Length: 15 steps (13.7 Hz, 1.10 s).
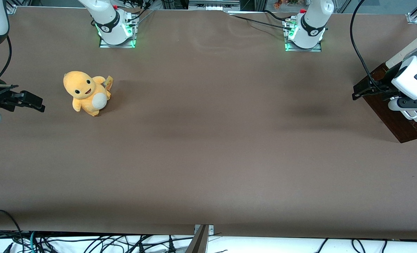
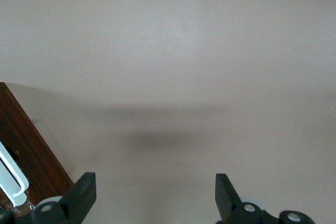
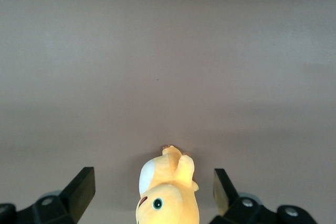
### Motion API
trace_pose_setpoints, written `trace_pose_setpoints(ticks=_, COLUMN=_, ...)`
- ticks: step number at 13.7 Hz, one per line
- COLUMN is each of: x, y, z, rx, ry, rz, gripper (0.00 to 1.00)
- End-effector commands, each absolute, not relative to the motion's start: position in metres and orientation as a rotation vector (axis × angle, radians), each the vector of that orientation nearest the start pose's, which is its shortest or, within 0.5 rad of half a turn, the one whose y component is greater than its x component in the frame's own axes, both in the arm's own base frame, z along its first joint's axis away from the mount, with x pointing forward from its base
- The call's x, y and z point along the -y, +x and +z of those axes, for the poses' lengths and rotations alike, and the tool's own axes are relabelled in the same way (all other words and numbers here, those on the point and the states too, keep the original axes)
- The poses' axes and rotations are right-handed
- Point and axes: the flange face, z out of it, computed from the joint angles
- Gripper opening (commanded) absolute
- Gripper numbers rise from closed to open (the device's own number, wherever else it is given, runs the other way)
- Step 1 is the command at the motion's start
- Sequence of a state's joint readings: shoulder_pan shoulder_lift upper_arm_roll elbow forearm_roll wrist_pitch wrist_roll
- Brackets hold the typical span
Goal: Open lower drawer with left arm only
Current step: 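Move the left gripper down toward the lower drawer's white handle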
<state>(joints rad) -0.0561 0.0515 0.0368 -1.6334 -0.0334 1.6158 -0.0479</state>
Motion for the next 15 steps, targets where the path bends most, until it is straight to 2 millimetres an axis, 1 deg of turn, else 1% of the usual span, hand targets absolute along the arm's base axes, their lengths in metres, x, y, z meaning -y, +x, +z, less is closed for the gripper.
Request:
trace_pose_setpoints(ticks=1, x=0.012, y=0.573, z=0.557, rx=0.037, ry=-3.136, rz=0.159, gripper=1.0)
trace_pose_setpoints(ticks=2, x=0.008, y=0.579, z=0.538, rx=0.065, ry=-3.125, rz=0.229, gripper=1.0)
trace_pose_setpoints(ticks=3, x=0.004, y=0.579, z=0.53, rx=0.091, ry=-3.079, rz=0.262, gripper=1.0)
trace_pose_setpoints(ticks=4, x=0.0, y=0.584, z=0.511, rx=0.086, ry=-2.999, rz=0.308, gripper=1.0)
trace_pose_setpoints(ticks=5, x=-0.005, y=0.585, z=0.494, rx=0.078, ry=-2.938, rz=0.387, gripper=1.0)
trace_pose_setpoints(ticks=6, x=-0.008, y=0.587, z=0.474, rx=0.064, ry=-2.885, rz=0.47, gripper=1.0)
trace_pose_setpoints(ticks=7, x=-0.015, y=0.591, z=0.448, rx=0.061, ry=-2.83, rz=0.537, gripper=1.0)
trace_pose_setpoints(ticks=8, x=-0.026, y=0.596, z=0.425, rx=0.069, ry=-2.764, rz=0.585, gripper=1.0)
trace_pose_setpoints(ticks=9, x=-0.041, y=0.598, z=0.402, rx=0.097, ry=-2.694, rz=0.633, gripper=1.0)
trace_pose_setpoints(ticks=10, x=-0.058, y=0.6, z=0.385, rx=0.103, ry=-2.619, rz=0.662, gripper=1.0)
trace_pose_setpoints(ticks=11, x=-0.068, y=0.601, z=0.36, rx=0.079, ry=-2.529, rz=0.716, gripper=1.0)
trace_pose_setpoints(ticks=13, x=-0.095, y=0.6, z=0.323, rx=0.092, ry=-2.377, rz=0.788, gripper=1.0)
trace_pose_setpoints(ticks=14, x=-0.108, y=0.598, z=0.298, rx=0.122, ry=-2.312, rz=0.812, gripper=1.0)
trace_pose_setpoints(ticks=15, x=-0.121, y=0.598, z=0.278, rx=0.135, ry=-2.224, rz=0.812, gripper=1.0)
